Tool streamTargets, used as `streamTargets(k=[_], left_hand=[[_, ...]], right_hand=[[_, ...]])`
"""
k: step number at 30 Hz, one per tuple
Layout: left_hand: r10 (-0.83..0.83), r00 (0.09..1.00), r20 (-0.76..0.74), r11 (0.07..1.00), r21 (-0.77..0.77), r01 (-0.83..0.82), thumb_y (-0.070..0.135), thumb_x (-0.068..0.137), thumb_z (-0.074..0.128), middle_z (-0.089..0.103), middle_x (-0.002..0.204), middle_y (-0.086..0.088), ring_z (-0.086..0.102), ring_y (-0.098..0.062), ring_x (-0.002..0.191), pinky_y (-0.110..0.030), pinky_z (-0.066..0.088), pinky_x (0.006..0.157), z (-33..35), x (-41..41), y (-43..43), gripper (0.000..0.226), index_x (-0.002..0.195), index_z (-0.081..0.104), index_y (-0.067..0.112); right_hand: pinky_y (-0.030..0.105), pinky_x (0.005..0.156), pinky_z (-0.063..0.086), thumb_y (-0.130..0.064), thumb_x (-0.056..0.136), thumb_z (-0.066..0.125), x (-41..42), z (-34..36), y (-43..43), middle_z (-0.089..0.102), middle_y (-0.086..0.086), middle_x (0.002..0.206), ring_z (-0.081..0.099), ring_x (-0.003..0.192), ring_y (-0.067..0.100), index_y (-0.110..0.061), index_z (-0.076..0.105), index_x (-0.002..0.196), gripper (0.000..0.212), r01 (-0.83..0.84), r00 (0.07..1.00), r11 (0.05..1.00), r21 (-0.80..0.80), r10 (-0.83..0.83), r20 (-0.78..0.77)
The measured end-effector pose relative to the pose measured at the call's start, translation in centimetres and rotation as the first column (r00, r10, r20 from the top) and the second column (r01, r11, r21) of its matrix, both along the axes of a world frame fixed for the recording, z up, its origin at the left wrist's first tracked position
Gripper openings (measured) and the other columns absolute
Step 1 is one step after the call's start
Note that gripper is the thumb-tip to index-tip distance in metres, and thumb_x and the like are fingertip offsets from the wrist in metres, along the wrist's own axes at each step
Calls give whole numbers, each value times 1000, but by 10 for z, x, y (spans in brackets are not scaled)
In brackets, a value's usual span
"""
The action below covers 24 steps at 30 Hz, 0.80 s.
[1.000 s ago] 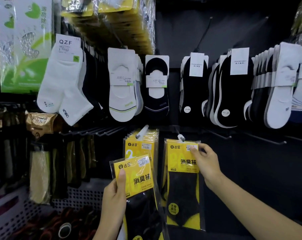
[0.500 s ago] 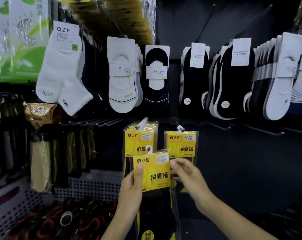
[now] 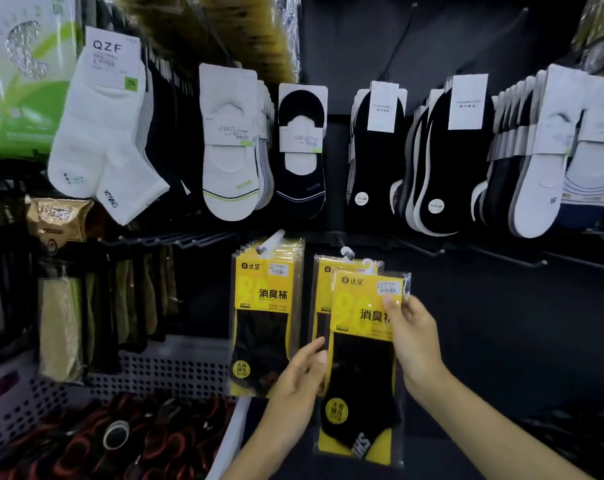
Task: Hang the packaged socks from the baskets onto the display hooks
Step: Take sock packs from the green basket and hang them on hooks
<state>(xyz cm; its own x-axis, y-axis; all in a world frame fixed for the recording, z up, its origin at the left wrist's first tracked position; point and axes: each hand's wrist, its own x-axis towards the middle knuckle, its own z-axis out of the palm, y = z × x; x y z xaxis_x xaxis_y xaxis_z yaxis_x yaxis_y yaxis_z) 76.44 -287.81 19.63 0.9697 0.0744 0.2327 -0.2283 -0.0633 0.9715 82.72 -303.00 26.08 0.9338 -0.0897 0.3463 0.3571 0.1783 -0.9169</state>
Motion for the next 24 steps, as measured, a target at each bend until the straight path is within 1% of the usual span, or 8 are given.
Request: streamTargets(k=[3, 8, 11, 13, 15, 18, 21, 24], left_hand=[[21, 1000, 16, 999, -42, -20, 76, 63, 51, 51, 132, 20, 47, -7, 127, -41, 37, 111, -3, 5, -2, 54, 115, 47, 59], [42, 999, 30, 997, -67, -40, 74, 63, 51, 50, 134, 18, 47, -4, 126, -38, 37, 111, -7, 9, -1, 60, 119, 43, 55], [37, 999, -3, 998, -51, -37, 66, 71, 51, 50, 129, 22, 48, 2, 119, -26, 40, 103, -18, 12, 1, 60, 128, 41, 48], [35, 998, -44, 999, -18, -36, 57, 82, 48, 48, 122, 27, 47, 10, 109, -15, 42, 90, -28, 13, 4, 55, 134, 41, 41], [51, 994, -96, 999, 4, -51, 46, 91, 47, 48, 122, 24, 47, 12, 103, -13, 42, 81, -43, 11, 8, 46, 136, 41, 36], [77, 978, -195, 997, 36, -72, 41, 94, 47, 45, 128, 16, 45, 4, 109, -19, 36, 91, -71, 2, 11, 47, 139, 40, 29], [88, 947, -310, 993, 107, -57, 42, 95, 47, 45, 128, 14, 43, -3, 116, -21, 35, 93, -105, -15, 4, 46, 138, 42, 26], [32, 899, -436, 978, 200, 62, 41, 96, 47, 50, 121, 11, 47, -5, 112, -19, 36, 90, -145, -35, -8, 42, 134, 47, 22]], right_hand=[[14, 60, 53, -22, 95, 54, 11, 13, 5, 74, -5, 89, 71, 81, 6, -20, 64, 95, 10, 6, 999, 997, -73, -3, 43], [43, 91, 53, -23, 94, 56, 30, 13, 16, 71, 8, 98, 67, 97, 26, -14, 64, 91, 13, 26, 1000, 979, -203, -28, -8], [33, 83, 54, -30, 89, 64, 38, 6, 14, 69, 5, 97, 66, 93, 19, -13, 63, 93, 18, 79, 995, 977, -200, -90, -44], [23, 75, 50, -31, 85, 69, 38, -7, 10, 66, 2, 99, 62, 88, 12, -15, 60, 96, 21, 110, 988, 969, -219, -131, -80], [28, 82, 52, -27, 85, 69, 36, -27, 3, 64, 6, 101, 61, 92, 16, -12, 59, 99, 22, 95, 981, 966, -239, -132, -144], [40, 95, 51, -22, 89, 65, 21, -66, -13, 63, 10, 106, 61, 102, 24, -6, 60, 106, 24, 53, 954, 960, -274, -129, -269], [32, 81, 55, -20, 90, 64, -4, -114, -34, 63, 7, 95, 62, 87, 18, -4, 61, 104, 21, -44, 920, 958, -284, -72, -385], [26, 70, 54, -18, 91, 63, -38, -173, -58, 66, 4, 88, 63, 77, 15, -8, 64, 92, 9, -195, 845, 939, -283, 14, -535]])
